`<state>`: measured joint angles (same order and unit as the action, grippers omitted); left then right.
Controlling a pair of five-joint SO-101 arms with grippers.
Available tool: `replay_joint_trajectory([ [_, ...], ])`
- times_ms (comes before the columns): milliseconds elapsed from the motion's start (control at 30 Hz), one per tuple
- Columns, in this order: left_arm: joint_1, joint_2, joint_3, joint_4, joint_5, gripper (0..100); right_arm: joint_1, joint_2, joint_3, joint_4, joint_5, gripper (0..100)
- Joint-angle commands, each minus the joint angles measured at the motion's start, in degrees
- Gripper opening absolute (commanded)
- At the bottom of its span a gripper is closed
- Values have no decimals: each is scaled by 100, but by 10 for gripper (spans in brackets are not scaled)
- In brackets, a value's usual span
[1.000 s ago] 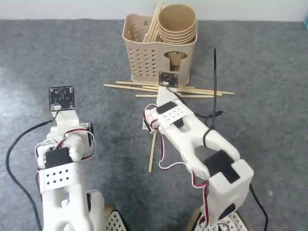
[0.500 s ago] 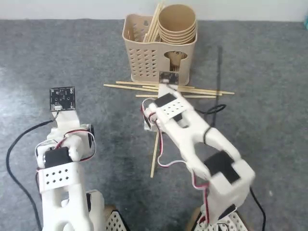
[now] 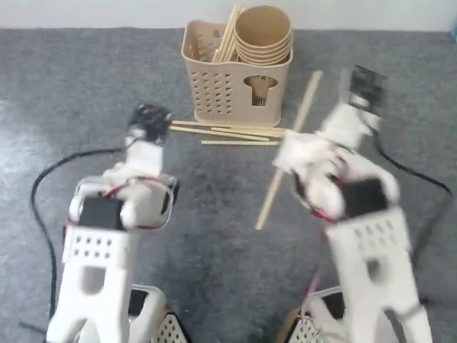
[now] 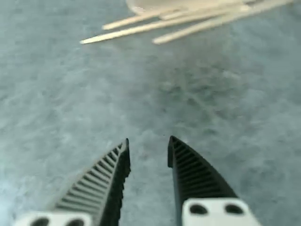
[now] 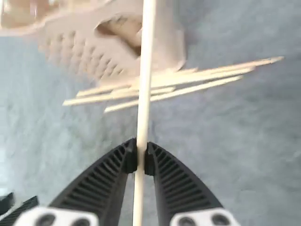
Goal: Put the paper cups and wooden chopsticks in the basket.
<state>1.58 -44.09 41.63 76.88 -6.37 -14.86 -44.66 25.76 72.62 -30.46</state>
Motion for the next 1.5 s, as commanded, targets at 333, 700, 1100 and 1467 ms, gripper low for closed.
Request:
replay_joint_trajectory([
  [333,1380,5029,-4048,396,-2277,127,2853,-3037,2022,-224,1284,8],
  [700,1662,7534,-6642,387,-3666,127,3064,-4207,3130,-338,1459,8],
  [1100,1653,10004,-9270,589,-3930,127,3037,-4303,3156,-295,1521,8],
  [1467,1662,11569,-11609,1319,-3938,117,3020,-4330,3446,-347,1714,8],
])
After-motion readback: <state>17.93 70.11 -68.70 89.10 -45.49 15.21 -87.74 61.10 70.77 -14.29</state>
